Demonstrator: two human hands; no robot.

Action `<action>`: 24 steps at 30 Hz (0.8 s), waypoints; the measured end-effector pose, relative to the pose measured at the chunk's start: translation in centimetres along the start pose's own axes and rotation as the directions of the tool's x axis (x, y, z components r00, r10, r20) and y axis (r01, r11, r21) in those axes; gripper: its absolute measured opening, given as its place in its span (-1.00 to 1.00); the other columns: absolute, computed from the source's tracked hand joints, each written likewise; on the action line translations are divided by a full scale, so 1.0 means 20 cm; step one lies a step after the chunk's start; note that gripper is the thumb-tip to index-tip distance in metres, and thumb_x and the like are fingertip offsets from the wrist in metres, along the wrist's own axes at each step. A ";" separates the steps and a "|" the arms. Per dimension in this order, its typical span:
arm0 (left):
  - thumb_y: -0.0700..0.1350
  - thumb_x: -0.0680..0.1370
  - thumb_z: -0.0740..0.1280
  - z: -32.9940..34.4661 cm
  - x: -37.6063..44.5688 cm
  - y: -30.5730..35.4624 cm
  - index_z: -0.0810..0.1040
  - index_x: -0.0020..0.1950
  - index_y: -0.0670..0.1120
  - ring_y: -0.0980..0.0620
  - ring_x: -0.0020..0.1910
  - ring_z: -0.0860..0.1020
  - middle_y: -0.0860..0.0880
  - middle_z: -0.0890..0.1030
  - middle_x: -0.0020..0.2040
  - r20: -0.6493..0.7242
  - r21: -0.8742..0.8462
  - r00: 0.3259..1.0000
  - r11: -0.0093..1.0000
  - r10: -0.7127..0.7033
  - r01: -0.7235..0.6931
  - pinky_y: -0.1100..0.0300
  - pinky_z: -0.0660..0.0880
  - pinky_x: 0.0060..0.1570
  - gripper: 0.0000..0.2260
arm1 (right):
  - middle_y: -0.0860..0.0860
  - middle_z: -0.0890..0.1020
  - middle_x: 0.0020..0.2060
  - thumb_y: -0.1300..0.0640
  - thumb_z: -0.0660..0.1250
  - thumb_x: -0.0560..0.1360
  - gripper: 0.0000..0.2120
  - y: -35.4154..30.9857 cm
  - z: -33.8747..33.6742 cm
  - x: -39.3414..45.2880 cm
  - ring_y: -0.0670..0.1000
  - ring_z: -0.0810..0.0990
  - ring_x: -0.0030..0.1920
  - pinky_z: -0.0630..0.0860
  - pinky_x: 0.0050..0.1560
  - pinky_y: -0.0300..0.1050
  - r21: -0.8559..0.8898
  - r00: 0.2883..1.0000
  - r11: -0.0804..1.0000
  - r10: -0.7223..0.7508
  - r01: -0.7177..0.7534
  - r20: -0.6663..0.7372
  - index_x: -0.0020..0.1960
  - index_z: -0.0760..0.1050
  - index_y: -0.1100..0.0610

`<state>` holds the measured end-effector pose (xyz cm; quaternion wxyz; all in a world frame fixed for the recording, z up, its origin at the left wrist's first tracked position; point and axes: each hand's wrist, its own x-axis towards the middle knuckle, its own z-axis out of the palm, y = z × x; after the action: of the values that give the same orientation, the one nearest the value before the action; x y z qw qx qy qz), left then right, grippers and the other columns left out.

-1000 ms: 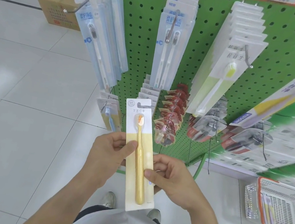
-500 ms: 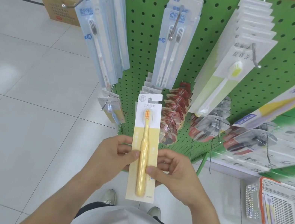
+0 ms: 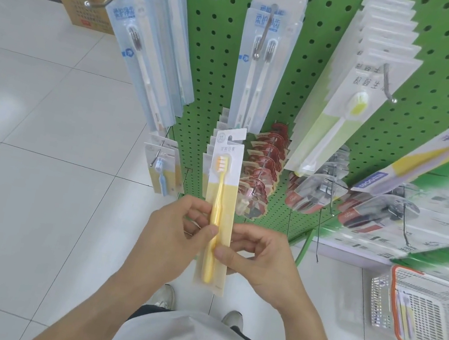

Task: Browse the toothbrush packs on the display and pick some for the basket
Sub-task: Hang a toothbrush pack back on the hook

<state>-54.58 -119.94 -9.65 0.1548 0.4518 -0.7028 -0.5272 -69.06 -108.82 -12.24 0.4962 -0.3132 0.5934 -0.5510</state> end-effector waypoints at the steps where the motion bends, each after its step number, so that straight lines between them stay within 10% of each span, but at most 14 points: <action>1: -0.17 0.51 0.49 0.00 0.00 0.00 0.59 0.04 0.11 0.07 -0.24 0.65 0.16 0.66 -0.18 0.000 -0.004 1.000 1.000 0.000 0.000 0.21 0.59 -0.14 -0.78 | 0.13 0.75 -0.11 0.29 0.56 0.42 -0.76 0.00 0.00 0.00 0.05 0.69 -0.12 0.66 -0.22 0.01 0.008 1.000 1.000 -0.005 0.005 0.009 0.06 0.72 0.08; 7: -0.31 0.54 0.43 -0.03 0.00 0.00 0.62 0.11 -0.10 -0.12 -0.22 0.70 -0.09 0.71 -0.13 0.094 -0.238 0.995 0.970 -0.031 0.053 0.12 0.65 -0.15 -0.81 | 0.08 0.71 0.12 0.14 0.50 0.49 -0.75 0.01 -0.02 0.01 0.08 0.66 0.21 0.58 0.23 0.26 0.034 0.999 0.998 -0.050 0.051 -0.021 0.15 0.68 0.18; 13: -0.31 0.56 0.41 -0.03 -0.01 0.02 0.66 0.14 -0.10 -0.11 -0.16 0.72 -0.07 0.73 -0.05 0.172 -0.308 0.985 0.948 -0.029 0.082 0.18 0.64 -0.14 -0.80 | 0.18 0.68 0.08 0.21 0.60 0.36 -0.67 0.04 0.01 0.03 0.15 0.68 -0.12 0.63 -0.09 0.16 0.108 0.994 0.994 0.005 0.007 -0.110 0.08 0.59 0.16; 18: -0.30 0.66 0.22 -0.04 -0.01 0.03 0.64 0.15 -0.15 -0.14 -0.11 0.72 -0.11 0.74 -0.02 0.045 -0.453 0.995 0.886 -0.092 0.103 0.15 0.65 -0.15 -0.78 | 0.19 0.68 0.06 0.29 0.61 0.32 -0.67 0.05 -0.01 0.03 0.16 0.65 -0.16 0.60 -0.11 0.14 0.108 0.985 0.994 0.046 -0.028 -0.164 0.00 0.59 0.11; 24: -0.20 0.54 0.46 -0.02 0.00 0.02 0.57 0.10 0.00 0.01 -0.18 0.71 0.04 0.74 -0.08 -0.157 -0.319 0.984 0.947 -0.081 0.027 0.17 0.64 -0.20 -0.81 | 0.11 0.64 -0.31 0.26 0.66 0.29 -0.69 0.04 -0.03 0.01 0.05 0.60 -0.27 0.53 -0.22 -0.01 -0.081 1.000 0.996 0.021 -0.022 -0.014 -0.22 0.58 -0.04</action>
<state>-54.43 -120.15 -9.19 0.2693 0.4834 -0.5811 -0.5968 -69.49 -108.71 -13.09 0.4849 -0.3230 0.6218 -0.5234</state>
